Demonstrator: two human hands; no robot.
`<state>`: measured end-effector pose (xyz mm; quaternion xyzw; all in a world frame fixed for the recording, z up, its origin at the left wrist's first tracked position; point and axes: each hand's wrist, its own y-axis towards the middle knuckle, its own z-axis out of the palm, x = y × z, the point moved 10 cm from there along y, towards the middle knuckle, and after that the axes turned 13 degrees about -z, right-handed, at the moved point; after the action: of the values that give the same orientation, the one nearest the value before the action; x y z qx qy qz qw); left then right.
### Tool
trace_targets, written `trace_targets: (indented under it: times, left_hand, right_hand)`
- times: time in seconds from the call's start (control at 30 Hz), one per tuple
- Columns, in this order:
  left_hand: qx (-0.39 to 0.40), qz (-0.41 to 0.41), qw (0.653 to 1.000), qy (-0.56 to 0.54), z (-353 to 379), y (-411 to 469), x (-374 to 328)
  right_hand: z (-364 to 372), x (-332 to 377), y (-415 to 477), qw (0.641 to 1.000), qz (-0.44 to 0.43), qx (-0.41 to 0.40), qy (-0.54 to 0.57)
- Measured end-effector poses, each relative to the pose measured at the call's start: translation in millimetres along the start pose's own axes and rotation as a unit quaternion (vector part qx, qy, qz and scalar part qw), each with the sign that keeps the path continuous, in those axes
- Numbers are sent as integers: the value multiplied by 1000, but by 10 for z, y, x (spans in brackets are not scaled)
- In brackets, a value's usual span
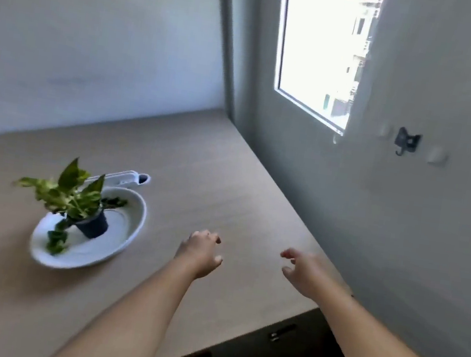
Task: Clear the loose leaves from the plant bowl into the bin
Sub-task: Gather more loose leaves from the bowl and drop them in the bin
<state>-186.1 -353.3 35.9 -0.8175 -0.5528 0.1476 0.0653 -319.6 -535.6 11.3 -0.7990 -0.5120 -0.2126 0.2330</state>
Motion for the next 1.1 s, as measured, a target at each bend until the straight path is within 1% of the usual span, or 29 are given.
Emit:
trace_targets:
  times: [0.13,0.3,0.37,0.47,0.63,0.7,0.77,0.83,0.93,0.97,1.03,1.1]
  left_hand:
    - [-18,-90,995,-41,-274,-15,1303]
    - [-27,-187,979,-76,-387,31,2891]
    - [-16,-201,976,-83,-379,144,3415]
    - [3,-190,978,-86,-317,318,3941]
    - [19,-150,987,-56,-175,557,4350]
    - [16,-149,987,-51,-166,641,4402]
    - [1,-150,988,-36,-207,708,4404]
    - [-5,-134,991,-22,-225,756,4314]
    - [11,-86,996,-35,-136,808,4091]
    - [17,-73,997,-30,-110,820,4052]
    - [17,-69,997,-19,-111,863,4110]
    - [8,-99,995,-19,-177,894,4296]
  right_hand:
    - [591,1096,476,992,-100,64,-35]
    - [1496,2488,878,967,-216,120,-64]
    - [1838,2958,1043,956,-249,137,-76]
    - [2245,3440,1207,938,-290,149,-116]
    - [2911,3677,1293,902,-320,230,-175]
    - [3017,3618,1392,895,-314,249,-197]
    - [3020,3514,1513,895,-299,264,-202]
    - [2936,3419,1635,896,-283,267,-213]
    - [2682,3335,1828,906,-252,235,-244]
    - [2626,3341,1871,902,-253,228,-264]
    - [2650,3410,1862,869,-278,248,-326]
    - [2857,3481,1722,846,-304,297,-323]
